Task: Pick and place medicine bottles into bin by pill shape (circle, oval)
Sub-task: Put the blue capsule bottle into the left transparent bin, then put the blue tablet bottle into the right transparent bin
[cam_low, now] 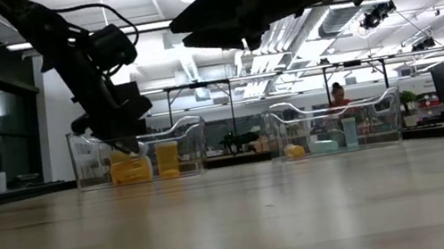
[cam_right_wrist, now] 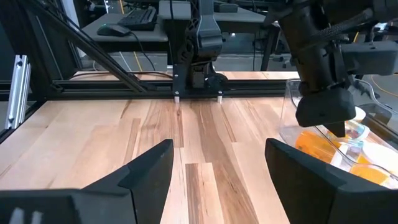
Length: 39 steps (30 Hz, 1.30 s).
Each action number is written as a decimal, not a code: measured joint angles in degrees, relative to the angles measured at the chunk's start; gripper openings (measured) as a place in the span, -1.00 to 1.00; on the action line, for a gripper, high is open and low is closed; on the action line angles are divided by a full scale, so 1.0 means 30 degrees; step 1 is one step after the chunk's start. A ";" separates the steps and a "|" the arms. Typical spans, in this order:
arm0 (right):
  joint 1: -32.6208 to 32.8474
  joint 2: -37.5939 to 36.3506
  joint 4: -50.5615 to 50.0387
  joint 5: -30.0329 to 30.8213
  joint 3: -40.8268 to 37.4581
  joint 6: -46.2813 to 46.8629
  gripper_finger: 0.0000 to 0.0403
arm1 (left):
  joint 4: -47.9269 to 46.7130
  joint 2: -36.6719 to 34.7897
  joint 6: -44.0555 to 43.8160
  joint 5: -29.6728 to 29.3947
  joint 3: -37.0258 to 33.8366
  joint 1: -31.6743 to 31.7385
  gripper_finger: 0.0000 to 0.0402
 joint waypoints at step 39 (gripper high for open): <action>0.1282 -0.0002 0.0361 0.0000 0.0000 -0.0877 0.23 | 1.9174 -0.8477 0.2151 -0.5459 -0.8677 -1.7190 0.07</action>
